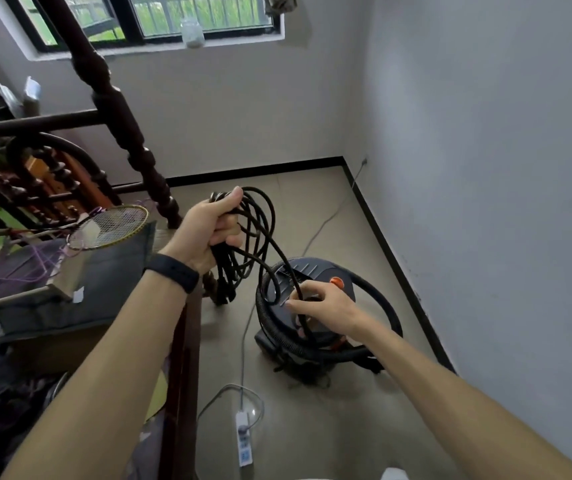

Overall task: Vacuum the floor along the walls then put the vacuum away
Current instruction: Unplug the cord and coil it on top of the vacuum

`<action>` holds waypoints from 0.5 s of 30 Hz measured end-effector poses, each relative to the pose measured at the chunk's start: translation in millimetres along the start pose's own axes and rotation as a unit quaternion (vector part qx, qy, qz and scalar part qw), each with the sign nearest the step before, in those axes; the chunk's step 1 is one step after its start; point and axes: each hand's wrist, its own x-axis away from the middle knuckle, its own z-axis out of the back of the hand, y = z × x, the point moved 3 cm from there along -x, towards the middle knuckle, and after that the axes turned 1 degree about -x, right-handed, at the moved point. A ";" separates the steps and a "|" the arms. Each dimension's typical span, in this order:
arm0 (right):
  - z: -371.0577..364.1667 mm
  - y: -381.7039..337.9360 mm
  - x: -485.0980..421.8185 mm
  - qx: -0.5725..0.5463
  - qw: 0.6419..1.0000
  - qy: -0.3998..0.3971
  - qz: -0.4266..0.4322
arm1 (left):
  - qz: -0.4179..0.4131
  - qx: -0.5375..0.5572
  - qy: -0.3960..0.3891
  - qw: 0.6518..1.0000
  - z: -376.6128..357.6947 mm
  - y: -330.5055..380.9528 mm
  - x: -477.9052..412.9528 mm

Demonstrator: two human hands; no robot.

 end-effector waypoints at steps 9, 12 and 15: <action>33.7 21.1 48.0 -0.303 0.906 -0.260 -0.139 | -0.013 0.098 0.106 0.989 14.6 -13.1 -11.2; 44.7 37.5 56.6 -0.304 0.915 -0.220 -0.149 | -0.026 0.106 0.131 0.985 18.8 -5.5 -21.4; 69.1 53.5 58.5 -0.074 0.992 -0.031 -0.101 | -0.037 0.072 0.185 0.979 28.4 -6.3 -28.8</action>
